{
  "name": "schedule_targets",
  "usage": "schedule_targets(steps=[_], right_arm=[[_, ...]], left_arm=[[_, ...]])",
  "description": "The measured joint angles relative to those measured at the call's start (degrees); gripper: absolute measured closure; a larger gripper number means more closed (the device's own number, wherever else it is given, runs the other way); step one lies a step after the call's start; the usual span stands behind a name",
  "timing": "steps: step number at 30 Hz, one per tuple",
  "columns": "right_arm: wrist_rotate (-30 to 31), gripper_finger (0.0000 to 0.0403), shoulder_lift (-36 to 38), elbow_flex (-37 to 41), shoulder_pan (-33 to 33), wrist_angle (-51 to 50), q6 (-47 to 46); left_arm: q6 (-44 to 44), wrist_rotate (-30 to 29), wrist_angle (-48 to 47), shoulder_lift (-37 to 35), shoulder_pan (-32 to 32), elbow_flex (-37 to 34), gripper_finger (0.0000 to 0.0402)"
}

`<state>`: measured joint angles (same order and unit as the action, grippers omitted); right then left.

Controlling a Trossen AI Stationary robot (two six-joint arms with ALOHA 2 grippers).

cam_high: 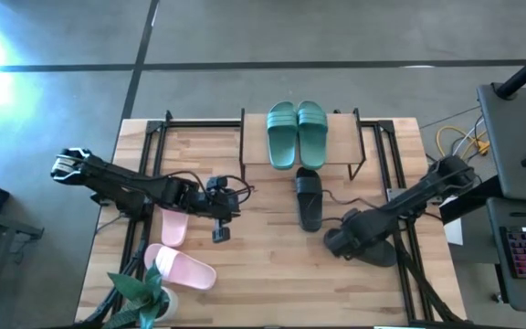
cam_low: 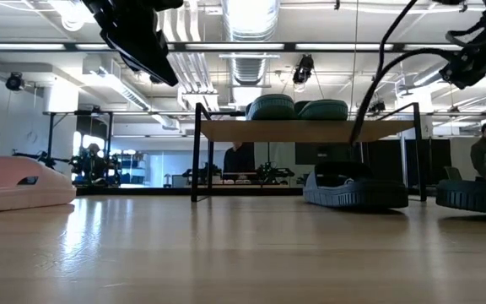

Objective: Pick and place slides into the shelf
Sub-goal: Put the black slides under the shelf

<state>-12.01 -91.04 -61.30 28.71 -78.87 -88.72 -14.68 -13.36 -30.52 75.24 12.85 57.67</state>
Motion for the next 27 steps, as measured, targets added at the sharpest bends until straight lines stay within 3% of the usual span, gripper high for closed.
schedule_targets(steps=[6,19,27], right_arm=[[0.0,0.0182,-3.6,0.0,0.0,1.8,-6.9],[-0.4,0.0185,-11.6,-0.1,0.5,1.1,-5.8],[-0.1,0.0243,-12.3,0.0,2.9,-1.0,-9.9]], left_arm=[[0.0,-0.7,0.0,0.0,0.0,0.0,0.0368],[0.1,-2.2,0.0,0.0,0.0,-0.1,0.0368],[0.4,-2.2,0.0,0.0,0.0,-0.1,0.0368]])
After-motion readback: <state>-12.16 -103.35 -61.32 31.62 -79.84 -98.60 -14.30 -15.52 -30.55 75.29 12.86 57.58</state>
